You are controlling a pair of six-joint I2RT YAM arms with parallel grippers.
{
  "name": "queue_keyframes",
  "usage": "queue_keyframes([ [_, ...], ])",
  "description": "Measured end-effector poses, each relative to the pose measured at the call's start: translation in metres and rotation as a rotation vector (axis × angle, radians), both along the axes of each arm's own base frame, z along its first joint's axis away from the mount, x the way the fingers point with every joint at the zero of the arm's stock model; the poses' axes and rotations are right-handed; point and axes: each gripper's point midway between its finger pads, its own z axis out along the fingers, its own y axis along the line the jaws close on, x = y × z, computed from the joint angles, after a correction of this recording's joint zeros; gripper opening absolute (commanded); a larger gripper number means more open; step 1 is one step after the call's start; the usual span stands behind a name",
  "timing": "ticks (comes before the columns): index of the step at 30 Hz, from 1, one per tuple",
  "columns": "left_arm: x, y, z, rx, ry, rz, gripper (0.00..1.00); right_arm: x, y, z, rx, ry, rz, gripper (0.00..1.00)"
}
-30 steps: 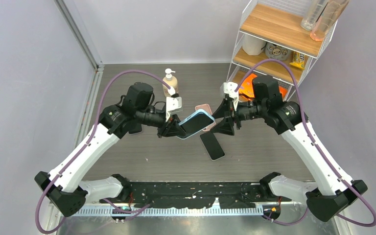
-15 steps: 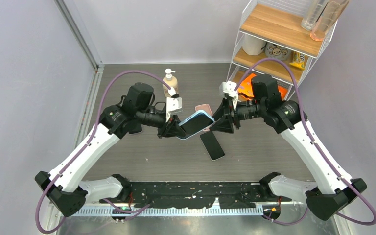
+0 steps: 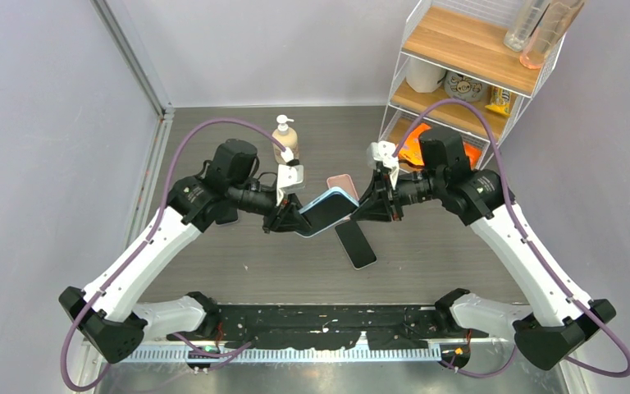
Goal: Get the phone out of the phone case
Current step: Remove the phone case from the phone.
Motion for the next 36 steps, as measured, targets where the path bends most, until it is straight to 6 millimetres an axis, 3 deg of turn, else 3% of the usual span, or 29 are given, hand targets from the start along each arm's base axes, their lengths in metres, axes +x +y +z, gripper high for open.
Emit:
queue_keyframes([
  [12, -0.026, -0.001, -0.010, 0.012, 0.019, -0.143, 0.00, -0.026, -0.002, -0.005, 0.020, -0.064, 0.143, 0.05],
  [20, -0.035, 0.004, -0.019, 0.052, 0.022, -0.182, 0.00, -0.035, 0.001, -0.019, -0.006, -0.037, 0.229, 0.05],
  [36, -0.047, 0.005, -0.021, 0.066, -0.022, -0.260, 0.00, -0.051, -0.001, -0.021, -0.008, -0.056, 0.305, 0.05],
])
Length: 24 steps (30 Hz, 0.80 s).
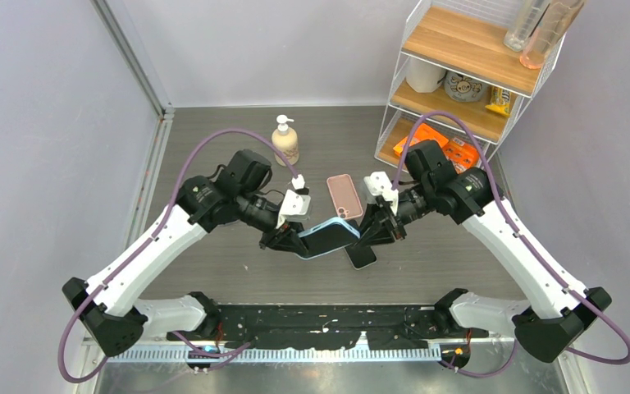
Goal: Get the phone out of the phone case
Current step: Remove the phone case from the phone.
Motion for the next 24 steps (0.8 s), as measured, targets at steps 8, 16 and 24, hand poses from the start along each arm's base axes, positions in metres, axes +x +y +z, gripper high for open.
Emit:
queue_keyframes([
  [8, -0.009, -0.001, -0.001, 0.000, -0.020, -0.055, 0.00, 0.001, 0.000, 0.001, -0.011, -0.008, 0.012, 0.05],
  [16, -0.009, -0.001, -0.004, 0.014, -0.048, -0.059, 0.00, 0.007, 0.000, -0.002, -0.050, 0.023, -0.032, 0.05],
  [24, 0.010, 0.001, -0.017, 0.111, -0.141, 0.035, 0.00, 0.042, 0.003, -0.012, -0.120, 0.098, -0.276, 0.05],
])
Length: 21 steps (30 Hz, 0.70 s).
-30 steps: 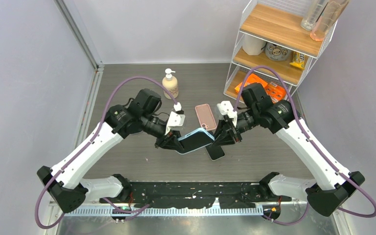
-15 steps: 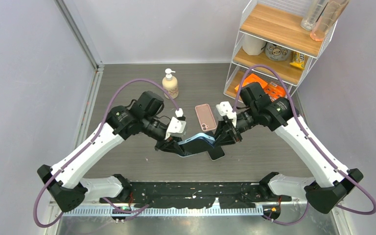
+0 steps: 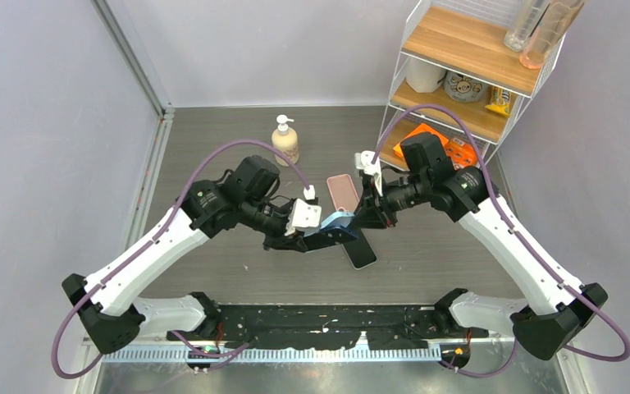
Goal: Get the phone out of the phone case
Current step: Remove the phone case from the phone.
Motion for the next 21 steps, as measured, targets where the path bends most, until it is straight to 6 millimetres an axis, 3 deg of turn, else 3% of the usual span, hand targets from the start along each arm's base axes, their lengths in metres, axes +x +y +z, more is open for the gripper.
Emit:
queue_keyframes([
  [8, 0.026, 0.002, -0.006, 0.066, -0.099, 0.129, 0.00, 0.035, 0.007, -0.008, -0.038, 0.084, -0.196, 0.06],
  [10, 0.032, 0.005, -0.008, 0.087, -0.112, 0.169, 0.00, 0.044, 0.011, -0.014, -0.045, 0.110, -0.219, 0.10],
  [14, 0.046, 0.009, -0.009, 0.112, -0.151, 0.240, 0.00, 0.055, 0.014, -0.016, -0.047, 0.100, -0.254, 0.25],
  [17, 0.053, 0.009, -0.005, 0.092, -0.164, 0.267, 0.00, 0.060, 0.010, -0.012, -0.043, 0.045, -0.274, 0.49],
  [21, 0.060, 0.009, 0.006, 0.031, -0.153, 0.283, 0.00, 0.057, -0.002, 0.000, -0.020, -0.094, -0.275, 0.69],
])
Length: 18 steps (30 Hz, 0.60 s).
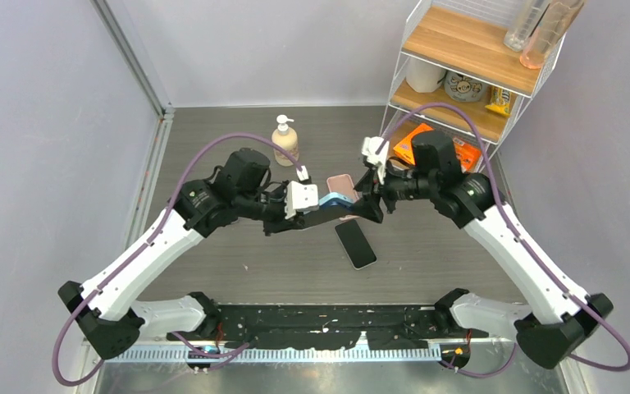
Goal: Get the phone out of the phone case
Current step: Remove the phone case from the phone.
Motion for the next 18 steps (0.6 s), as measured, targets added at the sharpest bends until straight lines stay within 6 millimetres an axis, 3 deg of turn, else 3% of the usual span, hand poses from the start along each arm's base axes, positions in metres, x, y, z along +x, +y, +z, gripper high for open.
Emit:
queue_keyframes([
  [7, -0.002, 0.002, 0.014, -0.118, 0.070, -0.018, 0.00, -0.020, -0.020, 0.025, 0.003, -0.227, 0.060, 0.73],
  [13, -0.006, -0.002, 0.016, -0.167, 0.111, -0.047, 0.00, -0.041, -0.024, 0.022, -0.019, -0.241, 0.169, 0.73],
  [18, -0.016, -0.006, 0.017, -0.194, 0.145, -0.093, 0.00, -0.049, -0.022, 0.036, 0.012, -0.273, 0.217, 0.72],
])
